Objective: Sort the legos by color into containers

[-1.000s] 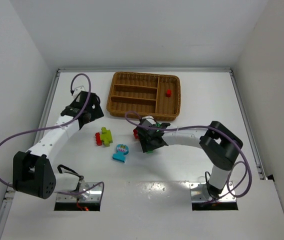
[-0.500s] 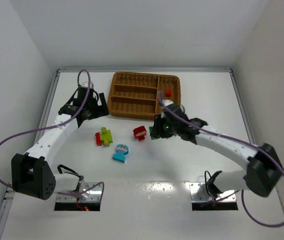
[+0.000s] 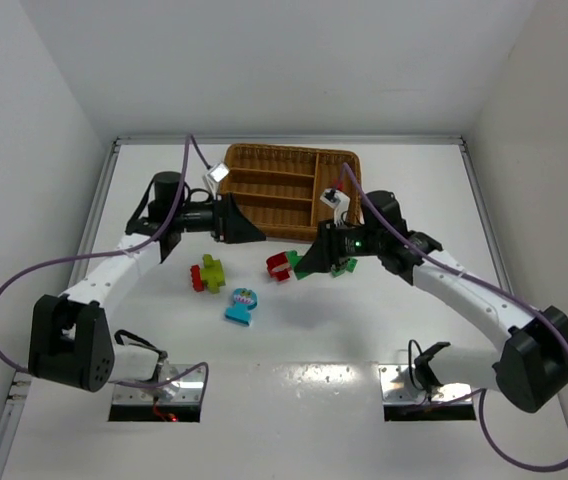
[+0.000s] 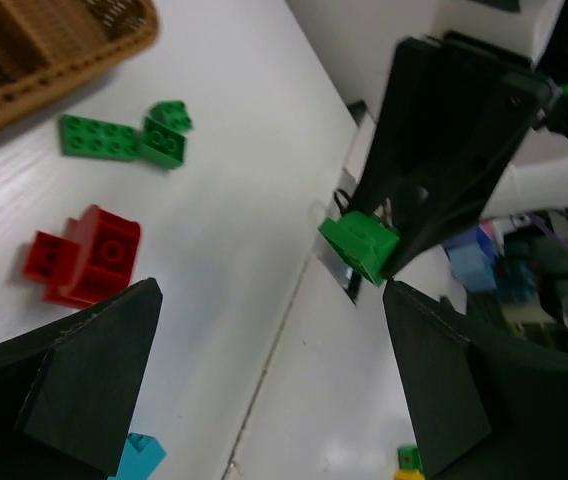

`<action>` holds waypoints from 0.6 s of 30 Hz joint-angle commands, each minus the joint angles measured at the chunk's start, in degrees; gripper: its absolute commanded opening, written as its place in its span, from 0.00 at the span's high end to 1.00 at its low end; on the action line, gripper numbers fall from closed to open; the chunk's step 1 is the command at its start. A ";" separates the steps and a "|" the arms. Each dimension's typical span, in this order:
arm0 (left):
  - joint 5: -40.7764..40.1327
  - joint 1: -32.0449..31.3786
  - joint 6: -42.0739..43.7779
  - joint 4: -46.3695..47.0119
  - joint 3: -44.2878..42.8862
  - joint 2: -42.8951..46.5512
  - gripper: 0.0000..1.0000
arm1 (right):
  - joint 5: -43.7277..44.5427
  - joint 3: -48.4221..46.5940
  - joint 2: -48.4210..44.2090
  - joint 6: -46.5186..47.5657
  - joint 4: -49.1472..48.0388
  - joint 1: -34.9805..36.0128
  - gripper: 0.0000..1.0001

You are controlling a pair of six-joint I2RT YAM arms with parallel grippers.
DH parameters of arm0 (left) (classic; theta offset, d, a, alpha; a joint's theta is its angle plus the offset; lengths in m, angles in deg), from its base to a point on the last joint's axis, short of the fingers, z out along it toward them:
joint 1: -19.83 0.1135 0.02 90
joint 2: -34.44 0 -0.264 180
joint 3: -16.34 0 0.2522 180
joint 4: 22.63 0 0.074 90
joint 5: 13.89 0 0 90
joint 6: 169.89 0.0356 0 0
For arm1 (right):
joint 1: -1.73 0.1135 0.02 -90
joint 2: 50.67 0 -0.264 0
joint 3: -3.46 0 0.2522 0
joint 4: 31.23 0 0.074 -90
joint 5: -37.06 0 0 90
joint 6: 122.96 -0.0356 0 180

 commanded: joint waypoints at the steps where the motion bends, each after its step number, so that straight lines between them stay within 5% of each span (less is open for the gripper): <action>1: 12.22 -0.89 -0.09 7.25 0.88 -0.21 0.00 | -10.05 -1.87 1.30 -0.96 -6.37 -0.51 0.72; 18: 18.73 -8.35 6.85 0.66 -4.73 -5.92 0.00 | -16.21 -5.47 5.25 -4.90 -12.96 -1.82 0.72</action>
